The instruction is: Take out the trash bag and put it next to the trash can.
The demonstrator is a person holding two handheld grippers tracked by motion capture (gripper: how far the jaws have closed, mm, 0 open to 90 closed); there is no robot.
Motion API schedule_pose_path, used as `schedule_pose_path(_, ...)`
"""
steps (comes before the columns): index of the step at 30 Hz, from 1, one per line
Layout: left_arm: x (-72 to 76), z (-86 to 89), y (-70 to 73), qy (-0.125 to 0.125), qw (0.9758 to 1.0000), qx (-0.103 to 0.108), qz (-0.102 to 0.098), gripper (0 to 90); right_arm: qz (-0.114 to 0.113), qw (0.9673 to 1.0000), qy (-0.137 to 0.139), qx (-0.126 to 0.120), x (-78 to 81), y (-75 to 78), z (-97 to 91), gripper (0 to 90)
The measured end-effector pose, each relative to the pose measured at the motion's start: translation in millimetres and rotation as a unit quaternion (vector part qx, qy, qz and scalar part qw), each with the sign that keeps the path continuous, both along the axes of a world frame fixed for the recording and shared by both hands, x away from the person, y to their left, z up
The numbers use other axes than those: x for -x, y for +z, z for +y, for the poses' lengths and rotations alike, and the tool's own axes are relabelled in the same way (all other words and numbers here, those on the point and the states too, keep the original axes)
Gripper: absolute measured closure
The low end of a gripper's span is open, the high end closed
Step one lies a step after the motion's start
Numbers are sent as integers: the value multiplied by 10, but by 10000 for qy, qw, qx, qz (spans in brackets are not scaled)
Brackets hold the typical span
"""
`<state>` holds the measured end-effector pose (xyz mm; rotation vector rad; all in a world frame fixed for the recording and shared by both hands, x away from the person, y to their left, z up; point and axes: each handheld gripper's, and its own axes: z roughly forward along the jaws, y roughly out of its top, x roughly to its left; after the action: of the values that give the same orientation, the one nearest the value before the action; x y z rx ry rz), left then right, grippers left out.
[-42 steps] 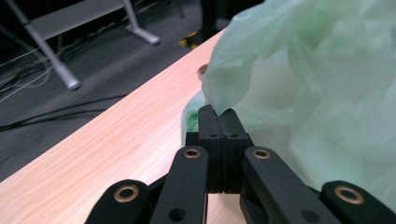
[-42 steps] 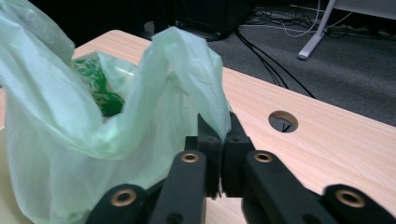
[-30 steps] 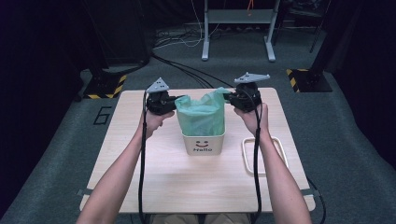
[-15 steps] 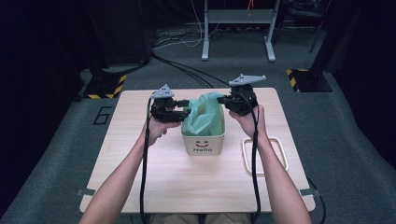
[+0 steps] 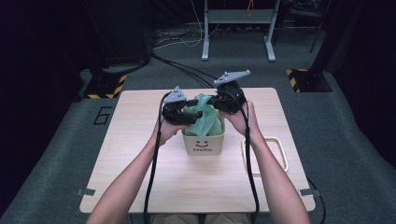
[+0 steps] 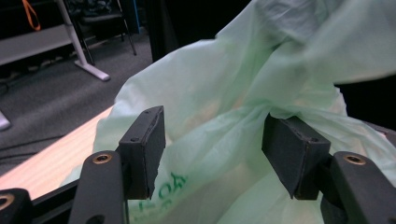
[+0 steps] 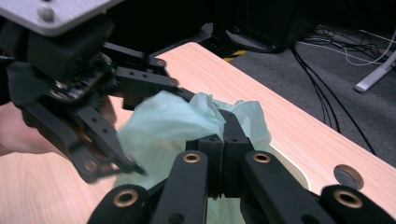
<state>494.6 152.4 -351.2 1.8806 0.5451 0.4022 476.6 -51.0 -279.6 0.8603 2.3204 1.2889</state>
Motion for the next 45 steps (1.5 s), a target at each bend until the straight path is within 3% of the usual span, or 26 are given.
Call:
schedule_pose_path(7, 8, -98, 51, 51, 9994, -87, -337, 387, 112, 9996, 262, -6, 2, 36, 28, 899)
schedule_pose_path(11, -11, -142, 69, -157, 9991, -28, -387, 410, 185, 9989, 421, -52, 3, 43, 54, 899)
schedule_pose_path(13, -21, -159, 62, -278, 9988, 32, -395, 464, 228, 9983, 528, -96, -4, 43, 67, 899)
schedule_pose_path(17, -47, -154, 39, -509, 9979, 213, -333, 702, 265, 9977, 595, -164, -7, 44, 62, 891)
schedule_pose_path(21, -95, -126, 11, -491, 9978, 365, -236, 858, 244, 9978, 517, -339, 3, 58, 1, 753)
schedule_pose_path(27, -148, -84, -17, -214, 9989, 403, -67, 878, 164, 9983, 52, -554, 66, 10, -208, 521)
schedule_pose_path(29, -162, -68, -23, -126, 9990, 427, -18, 877, 161, 9986, -169, -481, 101, -42, -253, 434)
schedule_pose_path(34, -184, -21, -30, -2, 9984, 556, 80, 877, 382, 9975, -405, -429, 168, -264, -272, 348)
schedule_pose_path(38, -186, 19, -16, 19, 9978, 646, 136, 876, 660, 9962, -375, -427, 183, -502, -183, 380)
schedule_pose_path(40, -179, 41, -5, 9, 9978, 654, 130, 876, 726, 9961, -389, -313, 174, -582, -109, 426)
schedule_pose_path(45, -143, 165, 24, -56, 9973, 715, 146, 875, 778, 9954, -511, -221, 105, -688, -3, 719)
